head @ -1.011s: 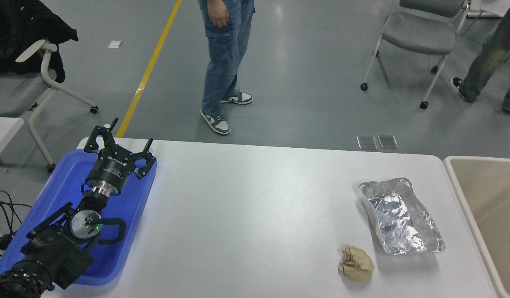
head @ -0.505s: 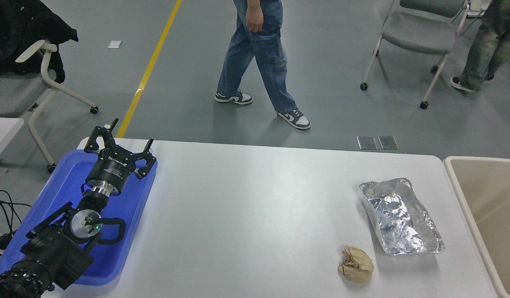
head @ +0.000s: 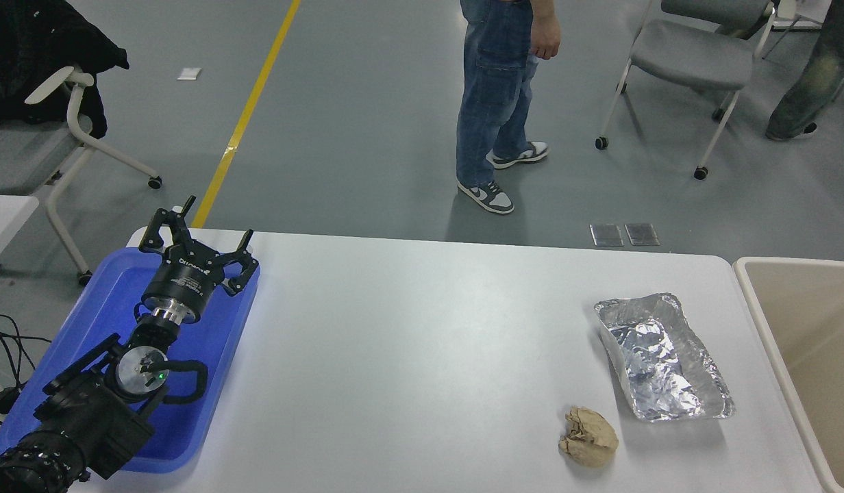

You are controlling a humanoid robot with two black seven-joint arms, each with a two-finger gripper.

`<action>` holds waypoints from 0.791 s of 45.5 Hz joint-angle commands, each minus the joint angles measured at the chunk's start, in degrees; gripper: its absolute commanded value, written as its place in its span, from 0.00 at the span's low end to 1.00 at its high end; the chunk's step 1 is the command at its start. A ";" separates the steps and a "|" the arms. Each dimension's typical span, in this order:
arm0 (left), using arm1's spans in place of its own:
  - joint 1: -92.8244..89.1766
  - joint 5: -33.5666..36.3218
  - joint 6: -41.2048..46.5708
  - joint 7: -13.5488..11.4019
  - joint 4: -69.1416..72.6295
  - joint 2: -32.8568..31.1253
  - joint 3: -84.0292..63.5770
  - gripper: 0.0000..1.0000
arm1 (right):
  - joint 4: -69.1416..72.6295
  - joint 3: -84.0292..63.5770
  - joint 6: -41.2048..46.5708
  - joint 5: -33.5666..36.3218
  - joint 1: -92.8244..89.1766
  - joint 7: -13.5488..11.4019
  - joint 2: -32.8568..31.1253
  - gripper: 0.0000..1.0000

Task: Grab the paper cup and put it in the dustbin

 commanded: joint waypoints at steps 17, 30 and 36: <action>-0.04 0.00 -0.09 0.00 0.00 0.00 0.00 1.00 | -1.03 1.96 -6.47 -0.47 -0.92 -1.28 1.85 0.79; -0.04 0.00 -0.08 0.00 0.00 0.00 0.00 1.00 | -0.51 2.05 -7.44 -0.39 -0.57 -1.28 1.76 0.89; -0.04 0.00 -0.09 0.00 0.00 0.00 0.00 1.00 | -0.33 2.05 -7.44 -0.39 -0.48 -1.28 1.76 0.93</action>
